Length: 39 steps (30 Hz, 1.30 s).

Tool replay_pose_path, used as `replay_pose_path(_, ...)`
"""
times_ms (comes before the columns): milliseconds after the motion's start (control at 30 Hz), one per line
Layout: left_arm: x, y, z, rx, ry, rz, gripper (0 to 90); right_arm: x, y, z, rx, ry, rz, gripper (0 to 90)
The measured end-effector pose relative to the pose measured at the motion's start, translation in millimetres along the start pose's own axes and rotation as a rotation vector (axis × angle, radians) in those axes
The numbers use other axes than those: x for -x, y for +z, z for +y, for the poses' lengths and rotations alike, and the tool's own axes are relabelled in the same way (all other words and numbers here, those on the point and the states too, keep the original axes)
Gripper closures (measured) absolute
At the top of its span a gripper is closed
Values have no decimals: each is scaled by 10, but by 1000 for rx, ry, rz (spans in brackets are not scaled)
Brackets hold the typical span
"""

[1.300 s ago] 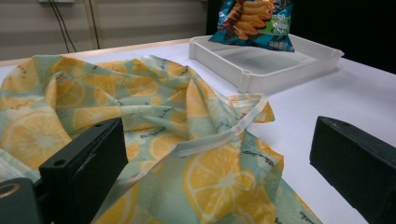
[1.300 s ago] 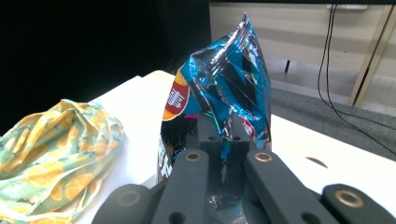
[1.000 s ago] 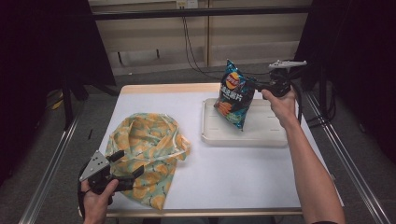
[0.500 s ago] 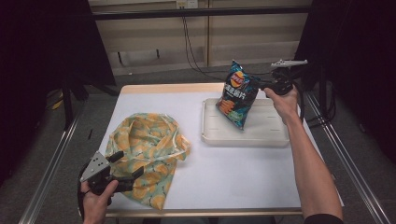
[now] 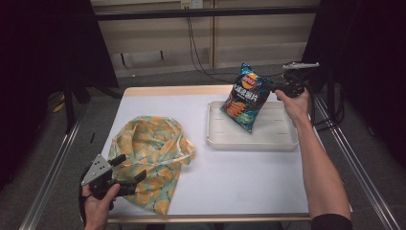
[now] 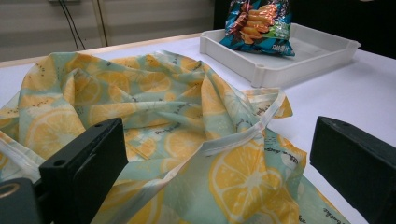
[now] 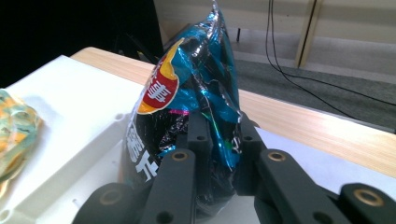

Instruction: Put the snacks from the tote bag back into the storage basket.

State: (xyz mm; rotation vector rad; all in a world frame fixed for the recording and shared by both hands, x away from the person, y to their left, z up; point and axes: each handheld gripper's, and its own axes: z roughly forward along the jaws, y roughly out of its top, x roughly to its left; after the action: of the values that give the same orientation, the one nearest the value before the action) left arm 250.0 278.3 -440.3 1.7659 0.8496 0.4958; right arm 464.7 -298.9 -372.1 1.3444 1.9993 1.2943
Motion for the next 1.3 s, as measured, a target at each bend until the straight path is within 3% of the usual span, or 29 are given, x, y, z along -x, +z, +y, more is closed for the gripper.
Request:
replay_pose_path(167,4,12,2,-3,5,-5,35,47,28,20,5,10,-30,760)
replay_pose_path(333,1,0,2,-7,8,1,35,65,27,-2,2,30,-57,607)
replay_pose_path(433,7,1,8,0,6,-2,35,91,-6,-10,1,34,-65,562)
replay_pose_path(667,38,18,13,-14,31,-2,35,125,-142,-11,37,46,-85,421)
replay_pose_path(767,42,20,10,-17,33,-4,35,106,-257,21,80,37,-101,390)
replay_pose_path(867,39,14,13,-14,31,-4,35,37,-366,43,81,9,-70,434)
replay_pose_path(967,45,13,14,-12,25,-7,35,-65,-415,5,64,-25,-6,568)
replay_pose_path(1033,54,18,15,-7,23,-12,35,-129,-408,-45,52,-48,34,708)
replay_pose_path(1067,54,20,16,-6,25,-14,35,-177,-392,-97,43,-58,66,720)
replay_pose_path(1233,73,7,27,-10,38,-5,35,-344,-300,-321,24,-57,152,884)
replay_pose_path(1300,72,1,25,-9,40,-10,35,-395,-247,-410,8,-45,195,900)
